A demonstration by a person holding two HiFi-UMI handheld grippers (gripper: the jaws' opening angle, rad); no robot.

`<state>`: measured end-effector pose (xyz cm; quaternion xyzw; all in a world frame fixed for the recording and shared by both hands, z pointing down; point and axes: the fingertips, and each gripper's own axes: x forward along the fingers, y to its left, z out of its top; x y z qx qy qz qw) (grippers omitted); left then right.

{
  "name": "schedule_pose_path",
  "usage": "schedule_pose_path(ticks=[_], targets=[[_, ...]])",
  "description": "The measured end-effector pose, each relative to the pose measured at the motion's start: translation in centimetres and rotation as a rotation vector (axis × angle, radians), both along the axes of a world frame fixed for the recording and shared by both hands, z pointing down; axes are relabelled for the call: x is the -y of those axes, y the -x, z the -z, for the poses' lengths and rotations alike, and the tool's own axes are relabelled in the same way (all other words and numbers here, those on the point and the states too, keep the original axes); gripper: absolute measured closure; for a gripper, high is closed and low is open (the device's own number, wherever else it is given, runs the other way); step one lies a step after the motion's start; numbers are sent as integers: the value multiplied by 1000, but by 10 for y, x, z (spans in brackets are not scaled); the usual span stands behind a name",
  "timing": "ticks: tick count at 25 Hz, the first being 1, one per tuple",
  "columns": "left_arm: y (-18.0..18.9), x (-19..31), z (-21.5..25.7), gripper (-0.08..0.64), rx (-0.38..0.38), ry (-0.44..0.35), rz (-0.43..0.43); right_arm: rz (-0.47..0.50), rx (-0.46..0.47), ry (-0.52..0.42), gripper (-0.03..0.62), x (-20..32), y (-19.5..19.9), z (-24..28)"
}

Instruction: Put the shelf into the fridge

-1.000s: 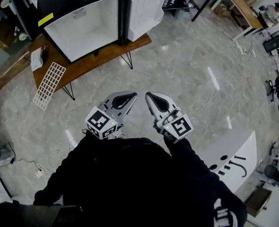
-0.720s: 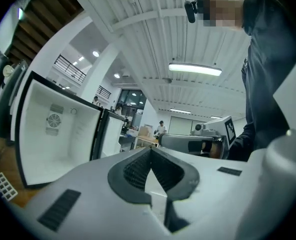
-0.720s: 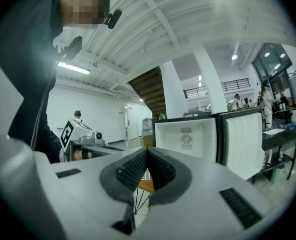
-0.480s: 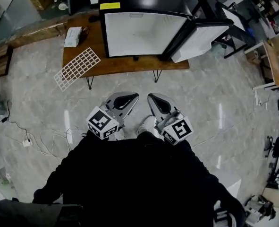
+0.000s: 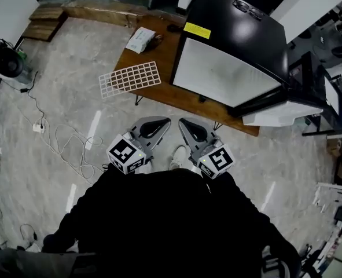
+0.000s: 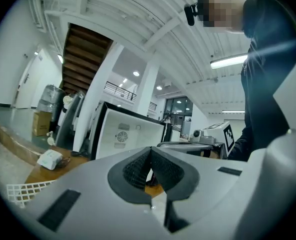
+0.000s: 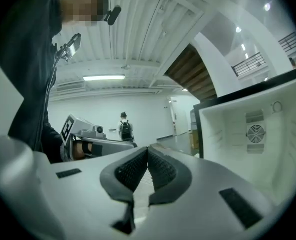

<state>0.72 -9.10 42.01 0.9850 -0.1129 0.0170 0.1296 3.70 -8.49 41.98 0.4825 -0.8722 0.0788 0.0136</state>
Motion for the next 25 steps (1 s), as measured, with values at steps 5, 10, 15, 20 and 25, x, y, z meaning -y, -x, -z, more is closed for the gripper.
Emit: schedule_pose_path(ticks=[5, 10, 15, 20, 25], targets=[[-6, 29, -1, 554, 21, -3, 177, 197, 30, -1, 586, 33, 5, -2], [-6, 47, -8, 554, 52, -13, 330, 339, 45, 4, 586, 54, 8, -8], [10, 56, -12, 554, 38, 14, 465, 426, 55, 20, 586, 66, 16, -17], [52, 82, -36, 554, -97, 90, 563, 484, 55, 51, 586, 93, 47, -33], [99, 120, -68, 554, -227, 170, 585, 503, 22, 47, 586, 129, 88, -47]])
